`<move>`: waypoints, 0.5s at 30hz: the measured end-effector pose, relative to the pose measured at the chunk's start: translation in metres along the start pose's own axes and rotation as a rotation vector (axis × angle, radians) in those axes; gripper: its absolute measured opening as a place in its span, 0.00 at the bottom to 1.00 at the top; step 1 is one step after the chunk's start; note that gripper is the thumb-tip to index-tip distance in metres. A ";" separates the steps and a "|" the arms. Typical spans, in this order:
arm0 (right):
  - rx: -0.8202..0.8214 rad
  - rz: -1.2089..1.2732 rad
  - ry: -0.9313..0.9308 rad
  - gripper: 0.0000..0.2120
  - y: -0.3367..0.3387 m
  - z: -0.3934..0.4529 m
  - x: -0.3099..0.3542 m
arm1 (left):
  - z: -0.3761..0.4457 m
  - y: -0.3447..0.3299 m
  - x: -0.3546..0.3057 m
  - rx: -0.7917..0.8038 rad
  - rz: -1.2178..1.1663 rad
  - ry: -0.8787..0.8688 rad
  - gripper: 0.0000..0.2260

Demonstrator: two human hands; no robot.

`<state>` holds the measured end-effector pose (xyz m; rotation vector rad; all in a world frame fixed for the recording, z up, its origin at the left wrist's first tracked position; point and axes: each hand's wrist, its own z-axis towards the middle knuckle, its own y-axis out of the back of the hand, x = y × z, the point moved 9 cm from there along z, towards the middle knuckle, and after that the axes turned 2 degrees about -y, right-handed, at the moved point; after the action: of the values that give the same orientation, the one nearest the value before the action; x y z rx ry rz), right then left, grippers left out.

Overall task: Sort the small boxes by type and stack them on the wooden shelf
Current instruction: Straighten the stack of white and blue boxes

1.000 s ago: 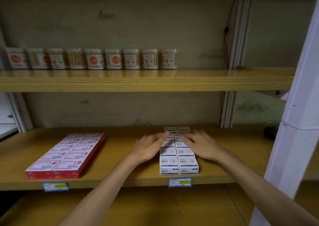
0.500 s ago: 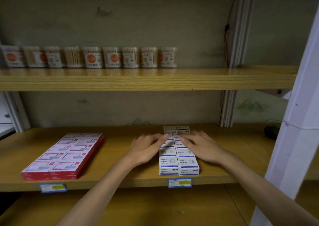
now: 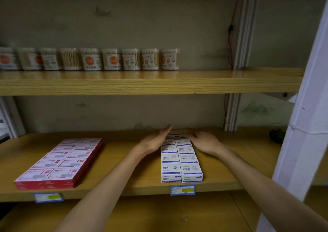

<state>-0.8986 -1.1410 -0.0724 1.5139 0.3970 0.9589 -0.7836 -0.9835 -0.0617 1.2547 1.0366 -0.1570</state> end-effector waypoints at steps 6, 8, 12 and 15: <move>0.003 0.013 0.011 0.39 -0.003 -0.002 0.008 | 0.010 -0.006 0.007 -0.048 -0.010 0.039 0.41; 0.006 0.040 0.032 0.43 -0.002 -0.001 0.010 | 0.012 -0.003 0.011 -0.080 -0.011 0.026 0.43; 0.012 0.048 0.086 0.33 0.001 -0.009 0.020 | 0.009 0.004 0.013 -0.127 0.050 -0.007 0.42; 0.018 0.062 0.111 0.26 0.002 -0.014 0.025 | 0.003 0.003 0.014 -0.143 0.099 -0.052 0.39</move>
<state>-0.8953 -1.1140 -0.0638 1.5007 0.4413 1.0939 -0.7718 -0.9791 -0.0694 1.1629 0.9227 -0.0384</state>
